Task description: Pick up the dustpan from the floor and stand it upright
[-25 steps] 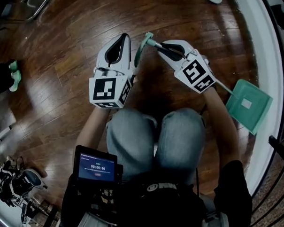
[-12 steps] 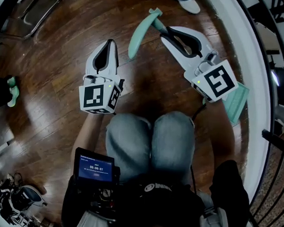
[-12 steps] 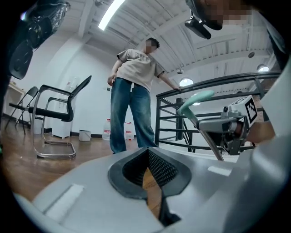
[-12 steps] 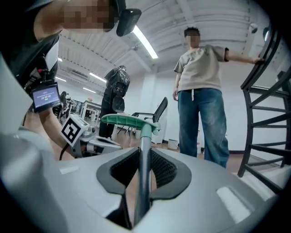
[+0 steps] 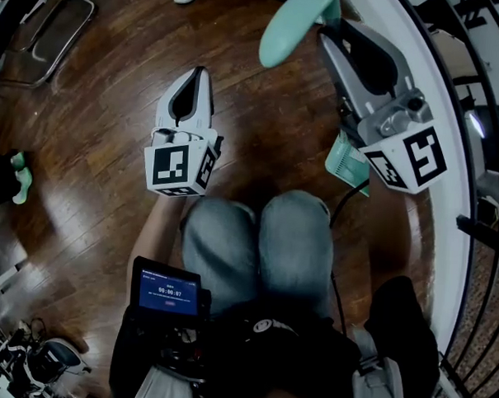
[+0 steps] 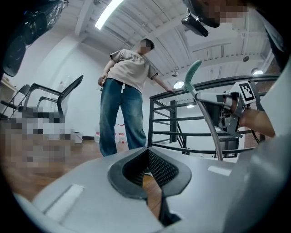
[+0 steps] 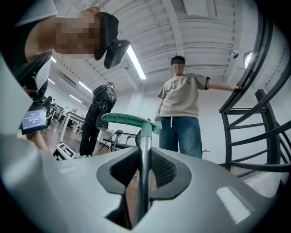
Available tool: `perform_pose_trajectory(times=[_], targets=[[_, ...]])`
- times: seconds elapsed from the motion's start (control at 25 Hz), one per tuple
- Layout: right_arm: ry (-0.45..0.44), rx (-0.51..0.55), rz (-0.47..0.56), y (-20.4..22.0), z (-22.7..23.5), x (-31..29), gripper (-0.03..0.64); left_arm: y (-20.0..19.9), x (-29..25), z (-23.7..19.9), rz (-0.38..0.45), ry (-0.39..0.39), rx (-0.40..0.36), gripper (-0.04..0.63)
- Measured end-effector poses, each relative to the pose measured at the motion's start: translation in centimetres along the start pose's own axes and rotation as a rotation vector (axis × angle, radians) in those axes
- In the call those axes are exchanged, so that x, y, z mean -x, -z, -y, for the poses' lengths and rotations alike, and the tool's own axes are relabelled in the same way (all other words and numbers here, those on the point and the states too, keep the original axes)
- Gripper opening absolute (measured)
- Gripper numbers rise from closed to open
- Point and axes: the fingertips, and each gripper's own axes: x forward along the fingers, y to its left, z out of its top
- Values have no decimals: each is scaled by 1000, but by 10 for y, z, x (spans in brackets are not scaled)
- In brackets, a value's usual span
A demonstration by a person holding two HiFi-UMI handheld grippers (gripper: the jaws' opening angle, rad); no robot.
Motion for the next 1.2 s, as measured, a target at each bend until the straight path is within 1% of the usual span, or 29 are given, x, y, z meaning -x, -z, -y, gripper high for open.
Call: perform_pose_trajectory(times=[0.24, 0.44, 0.56, 0.68, 0.84, 0.92, 1.0, 1.12, 1.2], targets=[[35, -13, 53, -36, 16, 9, 87, -7, -7, 9, 10, 15, 2, 20], [91, -22, 53, -50, 34, 16, 86, -6, -16, 18, 14, 54, -4, 20], [77, -48, 71, -60, 37, 11, 84, -10, -20, 19, 18, 57, 2, 20], [61, -95, 120, -60, 39, 9, 80, -12, -22, 23, 12, 55, -5, 20], [66, -78, 183, -58, 42, 14, 88, -6, -18, 26, 1, 63, 0, 20], [86, -80, 205, -54, 43, 25, 91, -1, -15, 28, -7, 71, 2, 20], [118, -59, 194, -47, 47, 35, 91, -1, -16, 31, -6, 79, 0, 20], [140, -23, 134, -38, 47, 44, 98, -6, -18, 34, -11, 82, 5, 20], [162, -29, 59, -31, 49, 53, 137, -16, -14, 40, -19, 92, 14, 20]])
